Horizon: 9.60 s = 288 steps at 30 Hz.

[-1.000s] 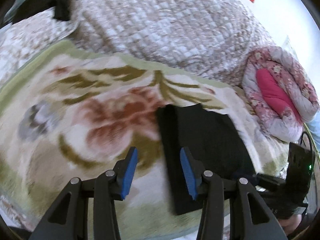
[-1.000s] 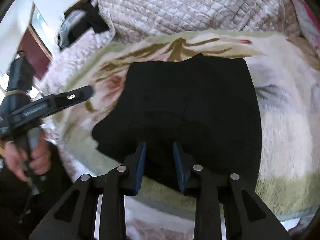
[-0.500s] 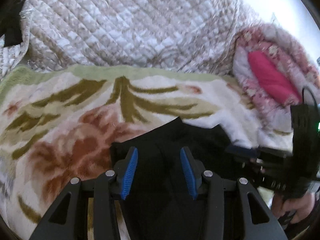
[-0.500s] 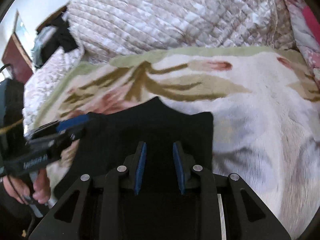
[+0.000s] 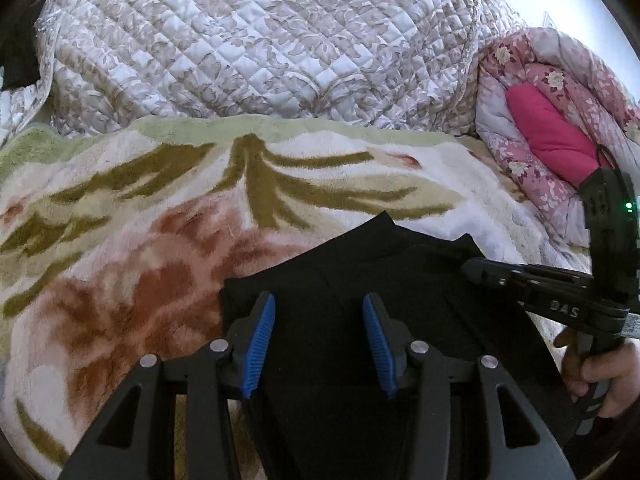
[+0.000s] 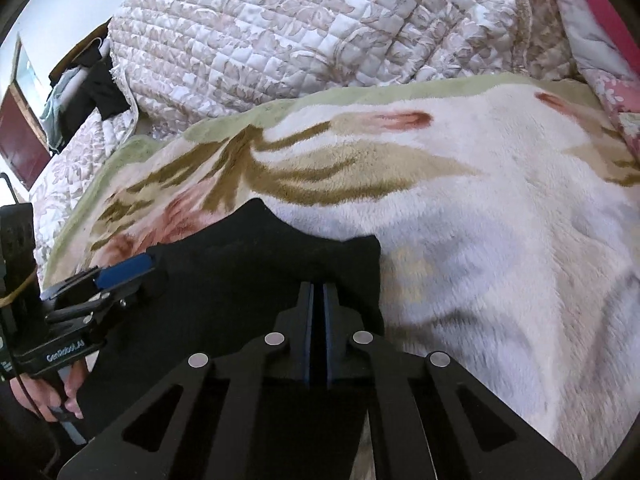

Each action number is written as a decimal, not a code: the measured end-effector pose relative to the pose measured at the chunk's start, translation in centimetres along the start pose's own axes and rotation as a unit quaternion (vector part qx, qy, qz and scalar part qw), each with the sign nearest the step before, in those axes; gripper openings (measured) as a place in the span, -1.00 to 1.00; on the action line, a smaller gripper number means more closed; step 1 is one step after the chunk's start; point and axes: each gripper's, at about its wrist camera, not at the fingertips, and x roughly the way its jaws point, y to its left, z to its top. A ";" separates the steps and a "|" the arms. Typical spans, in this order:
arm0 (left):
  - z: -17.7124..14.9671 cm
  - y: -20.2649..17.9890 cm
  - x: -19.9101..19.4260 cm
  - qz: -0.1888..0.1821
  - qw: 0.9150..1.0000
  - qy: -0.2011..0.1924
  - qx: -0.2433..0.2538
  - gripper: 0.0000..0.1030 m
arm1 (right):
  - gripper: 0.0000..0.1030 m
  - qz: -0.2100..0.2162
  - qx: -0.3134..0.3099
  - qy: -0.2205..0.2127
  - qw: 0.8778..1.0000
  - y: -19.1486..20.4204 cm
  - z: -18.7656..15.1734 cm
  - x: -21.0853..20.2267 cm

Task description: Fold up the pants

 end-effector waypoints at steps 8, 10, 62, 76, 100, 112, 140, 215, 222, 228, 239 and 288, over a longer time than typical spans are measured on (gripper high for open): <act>-1.7 -1.9 -3.7 0.024 0.999 0.018 0.010 -0.04 | -0.75 -0.032 -0.025 -0.011 0.999 2.5 -4.3 -4.9; -2.6 -2.6 -4.8 0.022 0.999 0.021 0.014 -0.04 | -0.75 -0.035 -0.025 -0.010 0.999 3.1 -5.3 -6.0; -8.2 -2.9 -11.4 0.008 1.000 0.003 0.010 0.10 | -0.40 -0.013 -0.049 -0.029 0.998 5.8 -11.5 -10.4; -9.4 -2.9 -9.0 0.009 0.999 0.048 0.000 0.15 | -0.40 -0.049 -0.092 -0.002 0.995 6.9 -12.0 -8.7; -7.7 -2.3 -10.1 0.030 0.999 0.035 -0.004 0.13 | -0.37 -0.045 -0.060 -0.011 0.997 6.0 -11.2 -9.2; -6.0 -0.2 -8.1 -0.018 0.998 0.041 -0.053 0.13 | -0.37 -0.007 0.029 0.002 1.000 1.2 -8.3 -8.1; -3.0 1.8 -4.2 -0.079 0.989 0.039 -0.119 -0.44 | -0.70 0.117 0.110 0.017 0.987 -0.7 -4.5 -4.5; -6.0 1.2 -4.5 0.104 0.993 0.036 -0.029 -0.18 | 0.42 -0.049 -0.101 0.018 0.993 8.5 -7.1 -1.4; -6.0 1.1 -4.5 0.105 0.994 0.033 -0.027 -0.16 | 0.45 -0.050 -0.102 0.017 0.993 8.5 -7.1 -1.4; -6.0 1.1 -4.5 0.106 0.994 0.032 -0.025 -0.15 | 0.46 -0.049 -0.103 0.017 0.993 8.5 -7.2 -1.3; -6.0 0.9 -4.6 0.109 0.993 0.032 -0.023 -0.14 | 0.47 -0.049 -0.103 0.017 0.993 8.6 -7.2 -1.3; -6.0 1.2 -4.5 0.110 0.993 0.034 -0.020 -0.12 | 0.49 -0.053 -0.104 0.015 0.993 8.8 -7.3 -1.2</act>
